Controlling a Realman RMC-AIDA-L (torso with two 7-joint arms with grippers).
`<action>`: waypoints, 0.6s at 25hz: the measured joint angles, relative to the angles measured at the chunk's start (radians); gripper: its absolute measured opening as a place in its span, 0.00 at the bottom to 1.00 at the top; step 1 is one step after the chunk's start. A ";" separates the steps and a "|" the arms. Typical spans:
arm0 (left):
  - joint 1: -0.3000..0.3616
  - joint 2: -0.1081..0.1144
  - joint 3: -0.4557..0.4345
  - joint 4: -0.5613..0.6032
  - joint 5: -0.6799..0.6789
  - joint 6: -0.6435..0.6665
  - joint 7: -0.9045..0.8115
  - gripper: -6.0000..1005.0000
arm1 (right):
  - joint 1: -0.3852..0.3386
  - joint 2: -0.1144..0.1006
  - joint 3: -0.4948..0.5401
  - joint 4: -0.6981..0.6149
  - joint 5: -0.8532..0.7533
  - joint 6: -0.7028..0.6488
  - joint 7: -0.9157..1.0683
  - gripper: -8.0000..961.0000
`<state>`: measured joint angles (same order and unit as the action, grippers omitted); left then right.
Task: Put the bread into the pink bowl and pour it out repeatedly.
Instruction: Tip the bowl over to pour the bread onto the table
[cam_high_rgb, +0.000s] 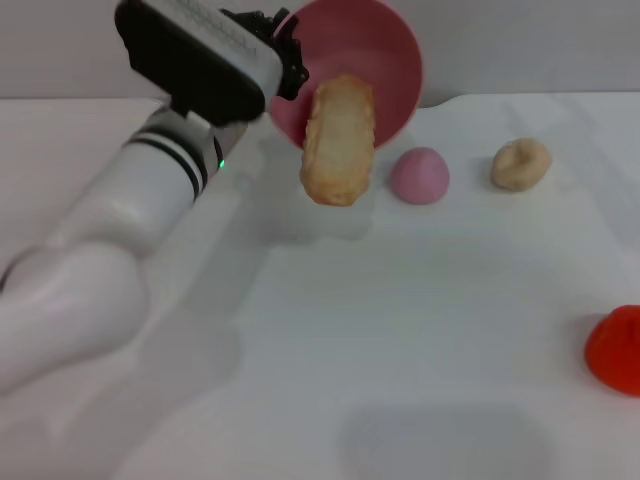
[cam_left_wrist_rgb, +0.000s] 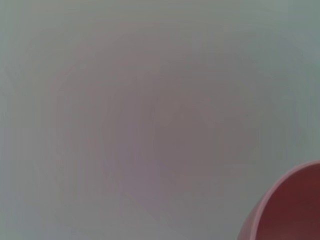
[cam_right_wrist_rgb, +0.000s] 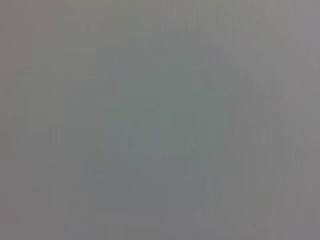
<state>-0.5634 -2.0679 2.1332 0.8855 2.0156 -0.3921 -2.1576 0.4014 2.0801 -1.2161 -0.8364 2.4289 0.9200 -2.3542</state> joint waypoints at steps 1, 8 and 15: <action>0.005 -0.001 0.030 -0.006 0.009 -0.045 0.001 0.08 | 0.000 0.000 0.000 -0.002 0.005 0.001 0.000 0.74; 0.027 -0.005 0.161 -0.044 0.020 -0.246 0.079 0.09 | 0.007 -0.001 -0.009 -0.018 0.010 0.002 0.004 0.74; 0.046 -0.003 0.262 -0.061 0.038 -0.296 0.301 0.09 | 0.011 0.002 -0.046 -0.032 0.042 0.016 0.007 0.74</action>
<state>-0.5171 -2.0706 2.3953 0.8249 2.0534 -0.6878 -1.8565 0.4127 2.0825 -1.2617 -0.8684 2.4704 0.9359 -2.3470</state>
